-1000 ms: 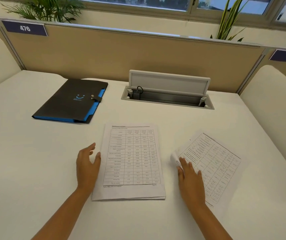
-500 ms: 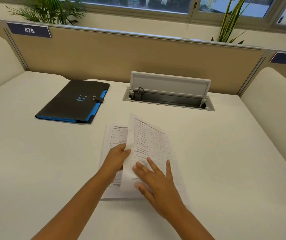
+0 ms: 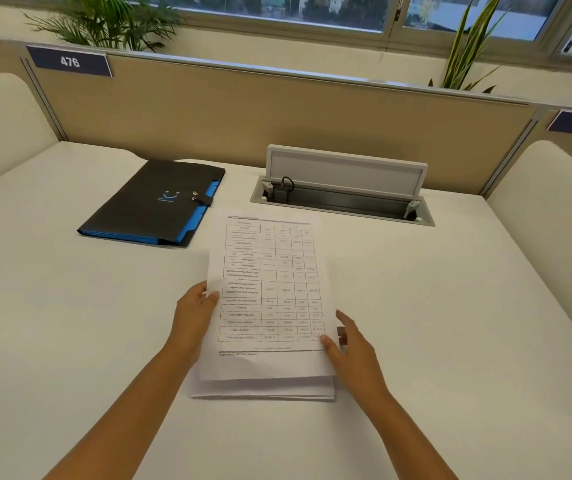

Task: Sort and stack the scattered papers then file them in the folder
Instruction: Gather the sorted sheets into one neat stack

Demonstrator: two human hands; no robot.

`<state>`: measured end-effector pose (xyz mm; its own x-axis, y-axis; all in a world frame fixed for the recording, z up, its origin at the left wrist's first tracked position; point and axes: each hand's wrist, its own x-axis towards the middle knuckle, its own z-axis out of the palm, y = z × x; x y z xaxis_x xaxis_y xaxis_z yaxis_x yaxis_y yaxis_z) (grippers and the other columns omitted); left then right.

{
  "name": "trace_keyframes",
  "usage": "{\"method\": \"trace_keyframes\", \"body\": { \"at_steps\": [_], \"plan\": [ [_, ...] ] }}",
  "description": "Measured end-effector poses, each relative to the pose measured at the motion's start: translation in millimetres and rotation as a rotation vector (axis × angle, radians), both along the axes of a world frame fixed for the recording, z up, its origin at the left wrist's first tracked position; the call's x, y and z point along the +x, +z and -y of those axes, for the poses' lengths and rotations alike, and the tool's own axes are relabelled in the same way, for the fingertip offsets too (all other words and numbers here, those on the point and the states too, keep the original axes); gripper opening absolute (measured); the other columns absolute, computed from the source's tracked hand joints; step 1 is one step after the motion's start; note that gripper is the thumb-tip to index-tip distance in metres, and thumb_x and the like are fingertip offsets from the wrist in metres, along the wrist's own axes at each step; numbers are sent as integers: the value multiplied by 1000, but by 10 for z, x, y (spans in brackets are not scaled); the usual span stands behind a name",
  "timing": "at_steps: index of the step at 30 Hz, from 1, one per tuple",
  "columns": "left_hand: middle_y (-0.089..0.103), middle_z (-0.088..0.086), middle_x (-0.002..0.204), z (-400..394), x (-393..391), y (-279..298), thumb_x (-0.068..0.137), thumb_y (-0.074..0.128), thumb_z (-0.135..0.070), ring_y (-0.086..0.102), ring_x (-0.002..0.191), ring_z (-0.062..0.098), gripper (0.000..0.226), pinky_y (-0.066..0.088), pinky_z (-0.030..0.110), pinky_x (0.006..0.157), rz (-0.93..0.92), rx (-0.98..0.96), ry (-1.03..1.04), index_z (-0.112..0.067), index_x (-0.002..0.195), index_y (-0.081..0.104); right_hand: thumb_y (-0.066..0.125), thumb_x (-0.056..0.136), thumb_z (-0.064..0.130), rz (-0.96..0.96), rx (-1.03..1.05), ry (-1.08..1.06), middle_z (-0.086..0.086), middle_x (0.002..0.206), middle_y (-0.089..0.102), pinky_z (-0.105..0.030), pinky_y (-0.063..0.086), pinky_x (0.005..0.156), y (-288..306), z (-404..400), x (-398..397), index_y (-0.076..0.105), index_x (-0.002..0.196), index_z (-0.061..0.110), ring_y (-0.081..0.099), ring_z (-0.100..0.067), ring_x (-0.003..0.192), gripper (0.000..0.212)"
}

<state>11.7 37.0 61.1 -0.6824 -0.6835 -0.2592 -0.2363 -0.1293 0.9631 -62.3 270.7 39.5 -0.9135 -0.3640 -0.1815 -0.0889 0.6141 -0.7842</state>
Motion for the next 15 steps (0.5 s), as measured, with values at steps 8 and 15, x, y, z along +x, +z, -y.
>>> {"method": "trace_keyframes", "body": {
  "at_steps": [8, 15],
  "plan": [
    [45, 18, 138, 43, 27, -170, 91, 52, -17, 47, 122, 33, 46, 40, 45, 102, 318, -354, -2, -6, 134, 41, 55, 89, 30, -109, 115, -28, 2, 118, 52, -29, 48, 87, -90, 96, 63, 31, 140, 23, 54, -13, 105, 56],
    [29, 17, 149, -21, 13, -176, 91, 51, -30, 32, 135, 35, 63, 30, 48, 110, 484, -248, -147, -3, 141, 25, 50, 91, 37, -176, 225, -16, -1, 134, 46, -30, 40, 100, -169, 111, 148, 28, 142, 20, 42, -17, 124, 58]
  ]
}}
